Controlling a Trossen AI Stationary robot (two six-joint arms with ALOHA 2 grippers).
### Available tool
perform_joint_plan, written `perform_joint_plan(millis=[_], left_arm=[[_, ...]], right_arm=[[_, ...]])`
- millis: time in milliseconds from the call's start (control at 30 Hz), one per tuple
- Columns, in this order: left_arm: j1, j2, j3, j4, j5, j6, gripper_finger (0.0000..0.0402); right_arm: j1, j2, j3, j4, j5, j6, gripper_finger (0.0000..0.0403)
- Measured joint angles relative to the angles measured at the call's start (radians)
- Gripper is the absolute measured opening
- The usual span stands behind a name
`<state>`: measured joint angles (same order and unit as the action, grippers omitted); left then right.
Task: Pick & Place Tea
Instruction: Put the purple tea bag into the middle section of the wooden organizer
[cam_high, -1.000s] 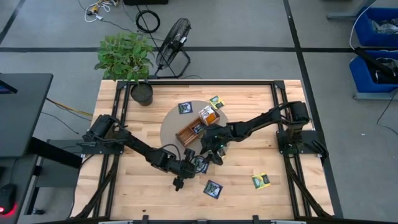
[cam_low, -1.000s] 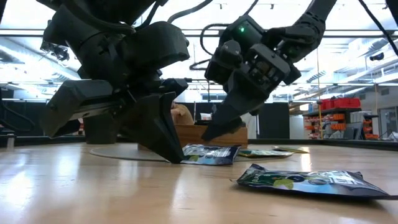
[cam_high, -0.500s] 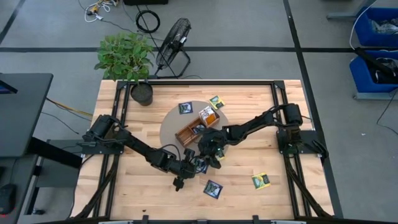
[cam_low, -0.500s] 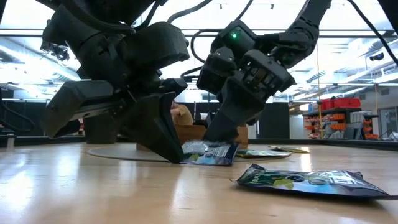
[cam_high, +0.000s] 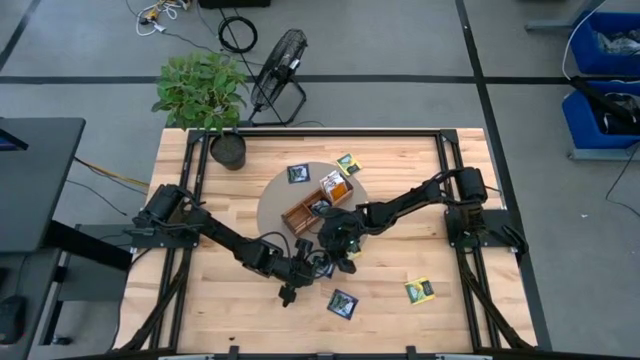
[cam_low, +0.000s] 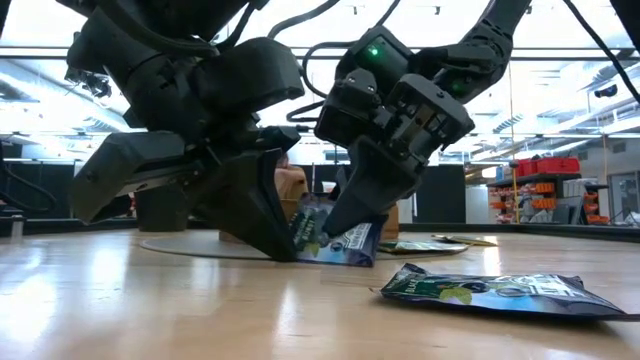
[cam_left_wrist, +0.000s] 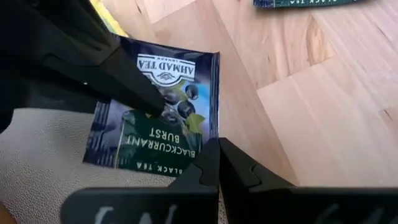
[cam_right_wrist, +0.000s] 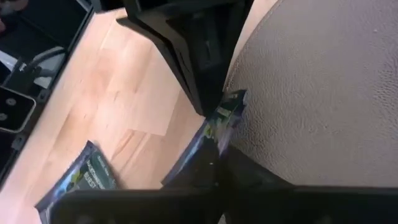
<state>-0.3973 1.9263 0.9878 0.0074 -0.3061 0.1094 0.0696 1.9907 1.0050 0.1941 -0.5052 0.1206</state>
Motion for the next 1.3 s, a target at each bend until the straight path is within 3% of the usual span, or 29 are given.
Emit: perform_joint_plan(millis=[300,567,833,1133,1300], left_arm=[[-0.035,-0.025,-0.006,0.021,-0.010,-0.034,0.0038],[-0.055,-0.177,-0.004,0.029,-0.016,-0.051,0.0061],[-0.055,-0.250,-0.013,0.046,-0.057,-0.106,0.0062],[-0.068,-0.290,-0.345,0.797,-0.115,-0.053,0.0062],[-0.055,-0.274,-0.430,0.972,-0.147,-0.073,0.0062]], right_arm=[[0.019,-0.019,0.002,-0.074,0.057,-0.078,0.0004],[0.069,-0.092,0.001,-0.127,0.133,-0.132,0.0002],[0.185,-0.189,-0.041,-0.118,0.421,-0.216,0.0001],[0.258,-0.396,-0.347,0.268,0.650,-0.210,0.0000],[0.266,-0.463,-0.460,0.494,0.682,-0.237,0.0000]])
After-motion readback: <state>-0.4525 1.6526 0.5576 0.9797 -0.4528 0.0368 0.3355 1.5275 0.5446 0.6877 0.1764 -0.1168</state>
